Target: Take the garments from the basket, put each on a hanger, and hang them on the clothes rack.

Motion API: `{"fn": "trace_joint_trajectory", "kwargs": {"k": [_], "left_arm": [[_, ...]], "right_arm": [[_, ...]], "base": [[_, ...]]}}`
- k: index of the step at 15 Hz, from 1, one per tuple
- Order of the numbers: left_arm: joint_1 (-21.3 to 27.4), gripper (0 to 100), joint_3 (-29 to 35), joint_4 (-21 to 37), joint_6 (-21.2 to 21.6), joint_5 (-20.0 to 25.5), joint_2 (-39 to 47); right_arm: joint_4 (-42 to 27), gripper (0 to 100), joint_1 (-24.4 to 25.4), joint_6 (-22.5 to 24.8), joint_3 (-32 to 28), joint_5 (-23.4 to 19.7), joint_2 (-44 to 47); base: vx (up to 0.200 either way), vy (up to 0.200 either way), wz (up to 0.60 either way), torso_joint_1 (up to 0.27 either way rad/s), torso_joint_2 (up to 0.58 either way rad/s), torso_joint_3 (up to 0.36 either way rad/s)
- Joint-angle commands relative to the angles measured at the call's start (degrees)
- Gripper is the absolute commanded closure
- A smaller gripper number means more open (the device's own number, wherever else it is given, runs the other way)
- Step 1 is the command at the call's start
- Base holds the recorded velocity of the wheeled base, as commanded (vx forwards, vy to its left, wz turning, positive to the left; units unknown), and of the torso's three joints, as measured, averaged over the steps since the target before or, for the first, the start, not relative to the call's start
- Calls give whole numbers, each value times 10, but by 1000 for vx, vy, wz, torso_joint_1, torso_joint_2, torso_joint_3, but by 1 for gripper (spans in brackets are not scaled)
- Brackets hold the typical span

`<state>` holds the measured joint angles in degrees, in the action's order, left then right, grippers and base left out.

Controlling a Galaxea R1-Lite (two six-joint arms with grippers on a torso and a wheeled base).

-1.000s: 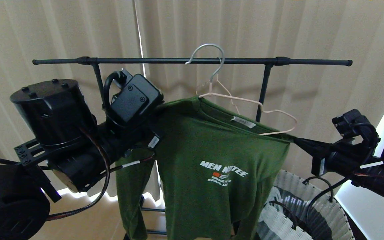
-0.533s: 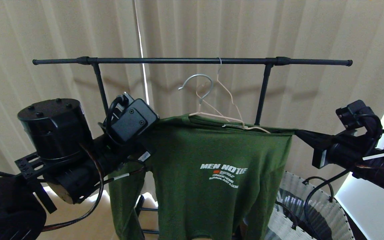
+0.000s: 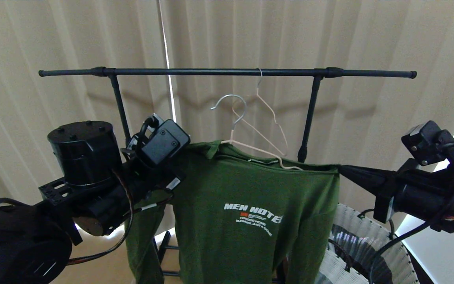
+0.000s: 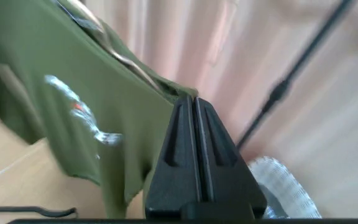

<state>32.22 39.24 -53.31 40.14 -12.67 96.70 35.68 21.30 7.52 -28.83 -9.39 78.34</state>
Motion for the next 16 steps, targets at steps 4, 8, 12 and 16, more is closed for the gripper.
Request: {"fn": "trace_joint_trajectory", "kwargs": {"k": [4, 8, 12, 16], "left_arm": [[7, 100, 11, 0, -57, -7, 10], [25, 100, 11, 1, -103, -8, 7], [26, 100, 6, 20, -103, -8, -21], [43, 100, 6, 41, -111, -7, -39]], "right_arm": [[-26, 0, 45, 2, -12, 0, -33], [-24, 0, 73, 48, -60, 1, 9], [-18, 0, 98, 93, -116, 6, 75], [-17, 0, 98, 93, -170, 25, 130]], "base": [[0, 0, 0, 0, 0, 0], [0, 0, 0, 0, 0, 0], [0, 0, 0, 0, 0, 0], [0, 0, 0, 0, 0, 0]]}}
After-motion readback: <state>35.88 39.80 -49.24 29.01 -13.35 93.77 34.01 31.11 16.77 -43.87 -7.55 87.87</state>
